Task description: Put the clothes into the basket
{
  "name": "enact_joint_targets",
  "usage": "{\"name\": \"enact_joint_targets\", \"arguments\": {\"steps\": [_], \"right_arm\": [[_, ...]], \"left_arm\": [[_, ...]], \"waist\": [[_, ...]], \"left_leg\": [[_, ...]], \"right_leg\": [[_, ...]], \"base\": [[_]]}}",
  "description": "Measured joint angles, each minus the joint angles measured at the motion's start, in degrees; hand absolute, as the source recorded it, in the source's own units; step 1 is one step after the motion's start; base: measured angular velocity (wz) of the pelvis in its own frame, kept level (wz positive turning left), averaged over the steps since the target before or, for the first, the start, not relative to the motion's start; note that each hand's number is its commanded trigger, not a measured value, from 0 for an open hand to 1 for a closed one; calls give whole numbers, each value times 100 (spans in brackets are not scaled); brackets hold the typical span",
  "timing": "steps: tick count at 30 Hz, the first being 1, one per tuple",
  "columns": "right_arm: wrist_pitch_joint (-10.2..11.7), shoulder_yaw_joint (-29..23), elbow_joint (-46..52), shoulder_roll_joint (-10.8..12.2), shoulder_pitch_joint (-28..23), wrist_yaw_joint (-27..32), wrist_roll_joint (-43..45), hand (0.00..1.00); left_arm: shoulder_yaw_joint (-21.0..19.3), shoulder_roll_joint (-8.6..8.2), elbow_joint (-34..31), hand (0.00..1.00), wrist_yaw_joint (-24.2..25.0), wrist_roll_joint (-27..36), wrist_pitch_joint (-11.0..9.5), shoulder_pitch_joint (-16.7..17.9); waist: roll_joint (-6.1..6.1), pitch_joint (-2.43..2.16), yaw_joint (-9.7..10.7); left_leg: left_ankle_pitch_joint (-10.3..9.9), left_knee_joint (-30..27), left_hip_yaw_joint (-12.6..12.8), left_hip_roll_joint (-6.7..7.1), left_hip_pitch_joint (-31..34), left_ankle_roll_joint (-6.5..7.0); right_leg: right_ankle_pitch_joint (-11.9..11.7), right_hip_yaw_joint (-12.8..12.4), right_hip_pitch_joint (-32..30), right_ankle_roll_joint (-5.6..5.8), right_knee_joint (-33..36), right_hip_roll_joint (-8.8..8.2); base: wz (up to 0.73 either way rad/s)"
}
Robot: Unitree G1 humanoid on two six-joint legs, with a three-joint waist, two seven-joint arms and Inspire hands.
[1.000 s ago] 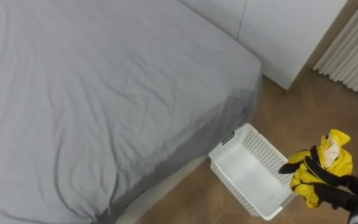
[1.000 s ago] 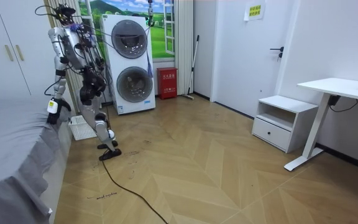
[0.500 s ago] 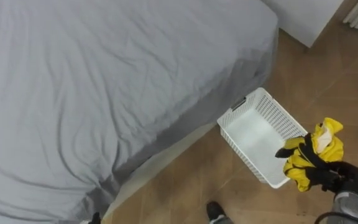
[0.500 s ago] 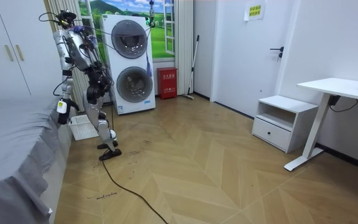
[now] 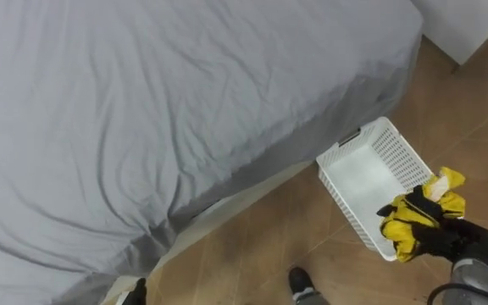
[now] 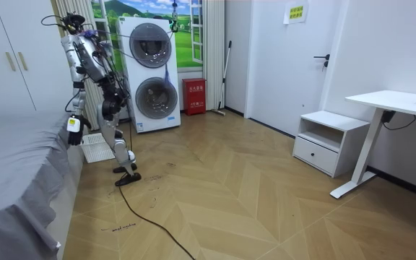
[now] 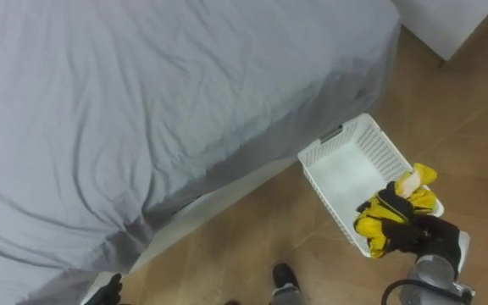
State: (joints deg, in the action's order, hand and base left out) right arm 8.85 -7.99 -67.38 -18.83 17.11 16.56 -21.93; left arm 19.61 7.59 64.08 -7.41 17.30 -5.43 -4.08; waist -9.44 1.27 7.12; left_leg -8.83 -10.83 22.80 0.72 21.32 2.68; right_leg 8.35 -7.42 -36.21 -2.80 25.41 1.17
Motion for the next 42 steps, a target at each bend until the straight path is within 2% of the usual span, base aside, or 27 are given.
{"name": "enact_joint_targets", "arguments": {"steps": [9,14,22,31,34,37,40,42], "right_arm": [[33,-64,11,-183,216,373,-237,0],[59,-62,66,-195,253,453,-268,0],[121,-50,73,-247,232,452,-252,0],[127,16,73,-253,153,451,-265,0],[128,20,74,-252,8,445,-278,0],[178,211,66,-242,-433,329,-244,0],[178,229,85,-106,-932,129,-263,0],[184,288,41,114,-1337,41,-292,0]], "left_arm": [[4,10,12,0,9,0,4,6],[47,30,36,0,9,-2,4,5],[41,60,38,0,24,-1,2,6],[45,199,36,0,30,0,1,15],[87,212,32,0,25,-4,-20,73],[58,209,12,0,28,-14,-118,243],[-62,231,-162,0,10,-145,-153,506],[-169,233,-240,0,3,-238,-210,758]], "waist": [[29,20,10],[85,60,-1],[86,60,-5],[80,53,-14],[72,47,-42],[77,38,-108],[147,13,-119],[229,-23,-75]], "left_leg": [[6,13,-161,17,119,9],[6,12,-151,15,137,10],[6,3,-141,12,149,10],[6,-10,-153,12,99,10],[5,-10,-155,10,-17,9],[5,5,-171,4,-343,9],[5,26,-258,-11,-651,8],[4,43,-474,-33,-929,7]], "right_leg": [[51,288,14,13,-70,-106],[57,300,17,13,-55,-115],[59,292,15,14,-63,-116],[58,288,66,13,-68,-112],[58,304,200,13,-96,-109],[65,381,628,7,-267,-103],[125,461,1013,5,-390,-125],[122,627,1443,-4,-603,-127]], "base": [[15],[2],[0],[0],[0],[9],[20],[22]]}}
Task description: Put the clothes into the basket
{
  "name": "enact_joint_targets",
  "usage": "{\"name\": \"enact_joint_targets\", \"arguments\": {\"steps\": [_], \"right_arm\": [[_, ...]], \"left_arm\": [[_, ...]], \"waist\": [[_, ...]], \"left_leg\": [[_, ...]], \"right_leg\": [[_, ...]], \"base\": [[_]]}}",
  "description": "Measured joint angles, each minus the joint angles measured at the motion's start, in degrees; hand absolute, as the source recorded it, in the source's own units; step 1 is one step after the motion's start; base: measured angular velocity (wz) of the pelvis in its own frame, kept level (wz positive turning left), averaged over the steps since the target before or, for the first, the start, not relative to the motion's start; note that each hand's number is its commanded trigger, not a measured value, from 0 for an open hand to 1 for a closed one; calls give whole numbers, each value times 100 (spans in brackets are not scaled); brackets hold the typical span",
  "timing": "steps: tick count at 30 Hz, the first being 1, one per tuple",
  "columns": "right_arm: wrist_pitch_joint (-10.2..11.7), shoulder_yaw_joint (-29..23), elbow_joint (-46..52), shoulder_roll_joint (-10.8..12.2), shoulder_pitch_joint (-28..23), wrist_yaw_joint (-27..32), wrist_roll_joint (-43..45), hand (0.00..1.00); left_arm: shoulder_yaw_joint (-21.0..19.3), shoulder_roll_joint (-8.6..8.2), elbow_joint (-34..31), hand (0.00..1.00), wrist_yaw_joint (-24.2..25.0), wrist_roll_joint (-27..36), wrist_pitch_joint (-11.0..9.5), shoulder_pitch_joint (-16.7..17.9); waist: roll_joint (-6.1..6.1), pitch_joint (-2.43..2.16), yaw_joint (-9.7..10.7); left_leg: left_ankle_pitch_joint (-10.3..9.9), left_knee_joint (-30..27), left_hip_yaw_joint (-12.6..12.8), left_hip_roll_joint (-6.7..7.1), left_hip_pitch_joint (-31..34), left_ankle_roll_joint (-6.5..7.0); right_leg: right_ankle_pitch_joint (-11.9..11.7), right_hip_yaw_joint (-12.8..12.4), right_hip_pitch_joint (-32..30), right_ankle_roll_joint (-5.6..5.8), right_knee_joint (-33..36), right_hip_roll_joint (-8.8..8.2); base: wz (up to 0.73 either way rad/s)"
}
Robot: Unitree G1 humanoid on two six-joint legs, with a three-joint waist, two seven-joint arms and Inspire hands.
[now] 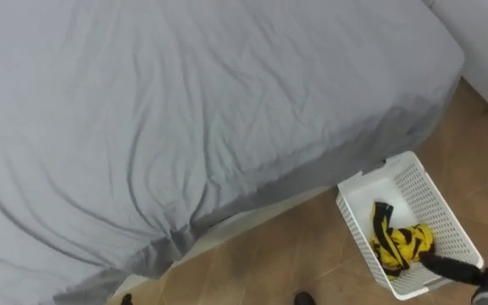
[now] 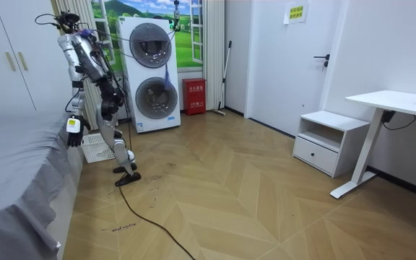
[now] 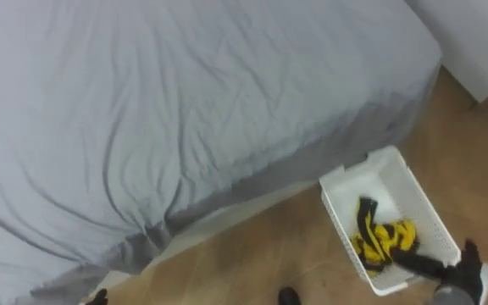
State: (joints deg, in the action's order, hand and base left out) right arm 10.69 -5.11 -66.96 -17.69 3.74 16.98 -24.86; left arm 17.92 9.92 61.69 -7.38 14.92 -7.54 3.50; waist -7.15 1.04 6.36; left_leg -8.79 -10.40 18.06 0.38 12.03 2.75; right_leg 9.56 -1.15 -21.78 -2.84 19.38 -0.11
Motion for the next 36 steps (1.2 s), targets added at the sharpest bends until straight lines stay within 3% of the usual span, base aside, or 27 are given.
{"name": "enact_joint_targets", "arguments": {"steps": [1,3,6,8,9,12,17,21,24,31,36], "right_arm": [[-1,40,-14,59,-96,-53,-17,0],[-42,109,-228,355,-447,-278,-145,0],[-80,133,-407,627,-703,-481,-185,0],[-86,258,-429,808,-855,-677,-194,0],[-103,273,-434,870,-936,-784,-186,0],[-215,272,-443,967,-935,-1022,-8,0],[-329,455,-490,1018,-855,-1260,256,0],[-457,673,-446,1043,-760,-1357,521,0],[-509,799,-381,1079,-594,-1469,906,0],[-582,895,-409,1082,-543,-1468,858,0],[-664,892,-438,1142,-568,-1522,919,0]], "left_arm": [[-11,0,11,0,-1,-69,0,27],[-151,-11,18,0,-2,-291,-5,149],[-330,-37,26,0,-3,-619,-12,208],[-417,-103,26,0,-3,-783,-10,229],[-534,-179,30,0,-2,-792,-9,266],[-762,-321,109,0,9,-863,-6,287],[-912,-320,262,0,25,-1102,3,256],[-1009,-376,258,0,31,-1401,9,222],[-1092,-399,279,0,31,-1714,10,126],[-1144,-394,478,0,26,-1680,17,156],[-1603,-420,476,0,13,-1687,138,259]], "waist": [[33,-15,-3],[217,-82,10],[428,-95,9],[593,-136,-42],[640,-126,-49],[706,-106,-53],[754,-74,-195],[781,-58,-203],[866,-15,-232],[864,-19,-389],[817,-46,-549]], "left_leg": [[0,10,-44,-4,-80,0],[0,100,-171,-48,-395,-2],[-3,133,-309,-55,-692,-7],[-17,178,-429,-56,-908,-30],[-36,187,-451,-59,-1019,-61],[-62,211,-586,-40,-1234,-95],[-63,229,-749,-20,-1377,-94],[-63,228,-804,4,-1414,-94],[-70,214,-913,48,-1466,-83],[-181,197,-1063,59,-1534,-33],[-194,207,-1077,68,-1563,-17]], "right_leg": [[-2,32,124,-6,-64,1],[-5,259,585,-23,-296,2],[-10,402,1001,-28,-530,3],[-13,468,1314,-15,-696,14],[-23,509,1452,-4,-767,14],[-30,607,1768,22,-900,-5],[-37,624,1944,35,-971,-8],[-15,837,2051,43,-965,-52],[108,938,2078,69,-820,-123],[122,1105,2288,133,-879,-136],[83,1121,2374,164,-958,-126]], "base": [[38],[42],[31],[25],[14],[18],[4],[22],[21],[14],[3]]}}
